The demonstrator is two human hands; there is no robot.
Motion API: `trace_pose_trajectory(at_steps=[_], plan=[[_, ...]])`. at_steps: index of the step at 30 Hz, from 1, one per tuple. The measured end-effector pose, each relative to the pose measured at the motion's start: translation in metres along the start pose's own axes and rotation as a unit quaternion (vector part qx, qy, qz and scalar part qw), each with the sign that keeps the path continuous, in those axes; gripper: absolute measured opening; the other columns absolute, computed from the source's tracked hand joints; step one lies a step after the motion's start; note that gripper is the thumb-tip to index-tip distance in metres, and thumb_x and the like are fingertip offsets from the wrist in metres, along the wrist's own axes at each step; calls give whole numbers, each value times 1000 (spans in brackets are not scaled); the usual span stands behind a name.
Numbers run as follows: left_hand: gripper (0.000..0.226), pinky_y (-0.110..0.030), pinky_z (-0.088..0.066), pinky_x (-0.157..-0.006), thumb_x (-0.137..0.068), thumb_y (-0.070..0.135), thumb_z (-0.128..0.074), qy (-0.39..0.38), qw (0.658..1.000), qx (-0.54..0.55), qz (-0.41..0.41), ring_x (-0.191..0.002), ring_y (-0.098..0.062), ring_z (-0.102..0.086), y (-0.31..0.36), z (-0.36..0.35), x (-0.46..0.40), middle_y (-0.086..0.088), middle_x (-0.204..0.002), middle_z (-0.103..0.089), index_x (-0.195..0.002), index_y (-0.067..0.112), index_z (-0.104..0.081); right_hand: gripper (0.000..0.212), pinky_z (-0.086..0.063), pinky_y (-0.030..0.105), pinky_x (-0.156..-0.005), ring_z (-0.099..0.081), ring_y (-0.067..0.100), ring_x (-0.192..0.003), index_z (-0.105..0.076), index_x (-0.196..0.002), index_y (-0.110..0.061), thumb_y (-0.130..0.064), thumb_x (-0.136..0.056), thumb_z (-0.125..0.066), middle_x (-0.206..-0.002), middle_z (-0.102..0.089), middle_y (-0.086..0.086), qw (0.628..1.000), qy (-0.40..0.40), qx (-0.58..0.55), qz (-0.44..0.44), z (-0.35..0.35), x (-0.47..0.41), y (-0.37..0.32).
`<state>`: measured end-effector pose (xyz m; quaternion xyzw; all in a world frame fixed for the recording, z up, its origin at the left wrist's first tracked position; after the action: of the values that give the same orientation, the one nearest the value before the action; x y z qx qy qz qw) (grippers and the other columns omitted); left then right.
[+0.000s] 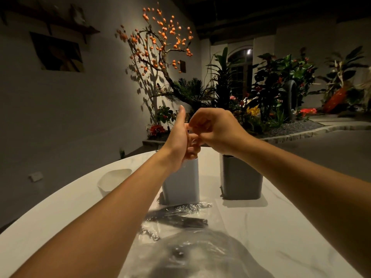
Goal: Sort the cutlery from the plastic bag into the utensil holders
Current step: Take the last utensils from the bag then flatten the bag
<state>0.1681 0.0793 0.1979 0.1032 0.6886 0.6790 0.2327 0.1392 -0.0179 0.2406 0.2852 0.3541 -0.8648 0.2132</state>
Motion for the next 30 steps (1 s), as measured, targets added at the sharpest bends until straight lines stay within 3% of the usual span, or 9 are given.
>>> trace_pose_trajectory(at_steps=[4,6,8,9,12,14,20,30], plan=[[81,-28,-31,-56,-94,76,-8,14,999,-23,-17,-54,-13,-37,5,29,17,1,-61,-48,-101,9,-52,20,-61,28,-74,-68,7,-85,-68,-96,-17,-7,-82,-78,-92,-69,-5,1000,10,-21,5,-20,-3,-18],[89,-35,-42,-76,-97,71,-4,44,995,-84,-38,-72,-15,-55,8,46,24,-5,-74,-61,-103,0,-57,17,-61,28,-77,-68,7,-86,-70,-95,-16,-9,-82,-78,-92,-69,-6,1000,-3,-19,11,-34,-4,-27],[90,-43,-38,-99,-99,67,-4,109,981,-151,-54,-95,-18,-60,11,68,33,-6,-90,-68,-104,1,-66,17,-61,29,-79,-69,8,-87,-71,-95,-16,-8,-82,-78,-92,-71,-4,1000,-12,-22,18,-50,-7,-35],[87,-44,-37,-101,-100,65,-5,139,974,-168,-61,-95,-18,-58,12,80,38,-4,-89,-67,-99,7,-68,17,-61,30,-79,-69,8,-86,-72,-95,-16,-7,-82,-78,-92,-71,-4,1000,-12,-22,18,-58,-10,-38],[84,-35,-40,-76,-101,64,-6,184,967,-168,-59,-77,-17,-51,10,113,51,-6,-76,-57,-85,9,-67,16,-61,31,-76,-68,8,-83,-70,-94,-15,-6,-83,-77,-89,-70,-4,1000,-2,-14,28,-81,-16,-48],[85,-35,-41,-71,-101,64,-7,209,962,-166,-53,-75,-21,-52,7,135,59,-12,-76,-57,-84,9,-69,15,-61,32,-73,-68,8,-80,-69,-92,-14,-6,-83,-77,-87,-70,-4,999,4,-3,39,-95,-21,-54],[88,-40,-52,-81,-102,63,-9,261,952,-151,-49,-82,-26,-64,-5,193,76,-16,-84,-70,-88,6,-74,17,-61,32,-74,-68,10,-79,-71,-89,-15,-1,-81,-78,-85,-71,-3,998,11,15,66,-148,-39,-67],[81,-42,-53,-86,-102,63,-11,315,921,-228,13,-97,-25,-66,-59,265,82,-6,-97,-73,-92,12,-73,5,-60,33,-76,-66,14,-85,-72,-95,-19,-16,-93,-68,-94,-71,-1,994,-32,77,73,-244,-60,-54]])
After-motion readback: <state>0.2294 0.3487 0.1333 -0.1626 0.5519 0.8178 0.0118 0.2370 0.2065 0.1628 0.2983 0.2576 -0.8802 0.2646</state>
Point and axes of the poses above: each hand's wrist, its own x-axis away from the middle knuckle, its own z-axis out of the back of the hand, y = z × x, the point moved 6 cm from there along -x, towards the middle knuckle
